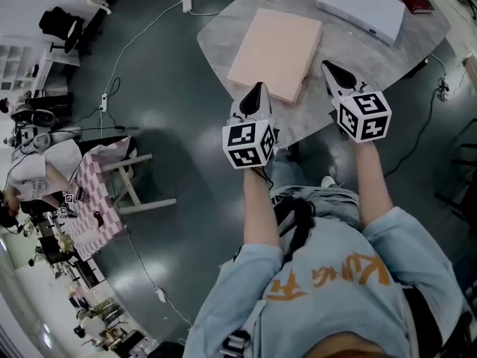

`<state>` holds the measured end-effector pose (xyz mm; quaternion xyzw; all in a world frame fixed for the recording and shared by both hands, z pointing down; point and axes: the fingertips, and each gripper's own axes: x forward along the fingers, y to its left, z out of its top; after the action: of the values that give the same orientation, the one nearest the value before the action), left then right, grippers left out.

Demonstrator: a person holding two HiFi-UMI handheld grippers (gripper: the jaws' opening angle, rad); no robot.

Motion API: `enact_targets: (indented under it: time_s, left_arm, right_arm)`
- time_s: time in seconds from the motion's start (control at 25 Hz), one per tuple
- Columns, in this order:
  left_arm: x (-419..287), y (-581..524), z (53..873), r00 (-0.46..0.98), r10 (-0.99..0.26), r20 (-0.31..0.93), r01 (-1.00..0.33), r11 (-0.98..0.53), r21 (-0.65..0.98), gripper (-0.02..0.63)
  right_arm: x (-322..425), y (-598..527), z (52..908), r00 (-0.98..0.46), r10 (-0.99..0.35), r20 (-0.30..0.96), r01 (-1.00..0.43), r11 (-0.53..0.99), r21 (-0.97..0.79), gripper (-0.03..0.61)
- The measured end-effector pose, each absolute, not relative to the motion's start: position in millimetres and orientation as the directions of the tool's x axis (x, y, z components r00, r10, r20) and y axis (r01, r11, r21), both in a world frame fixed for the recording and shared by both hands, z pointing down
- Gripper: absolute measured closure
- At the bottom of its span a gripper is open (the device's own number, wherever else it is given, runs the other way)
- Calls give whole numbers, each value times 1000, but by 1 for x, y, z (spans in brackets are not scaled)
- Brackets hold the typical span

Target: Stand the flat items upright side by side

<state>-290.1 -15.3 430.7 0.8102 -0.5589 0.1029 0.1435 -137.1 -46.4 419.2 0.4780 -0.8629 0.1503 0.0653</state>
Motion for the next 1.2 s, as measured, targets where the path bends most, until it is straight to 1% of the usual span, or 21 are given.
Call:
enact_targets:
  time_s: [0.36, 0.88, 1.2]
  left_arm:
    - [-328, -76, 471, 403, -816, 414, -914, -378, 146, 601]
    - [-366, -148, 531, 487, -695, 529, -862, -480, 163, 601]
    - [-359, -182, 549, 540, -629, 559, -816, -555, 164, 601]
  right_arm:
    - [-163, -95, 465, -465, -815, 346, -884, 404, -235, 577]
    - [-170, -130, 534, -301, -822, 484, -946, 195, -259, 577]
    - [-155, -143, 555, -209, -826, 523, -961, 75, -265, 571]
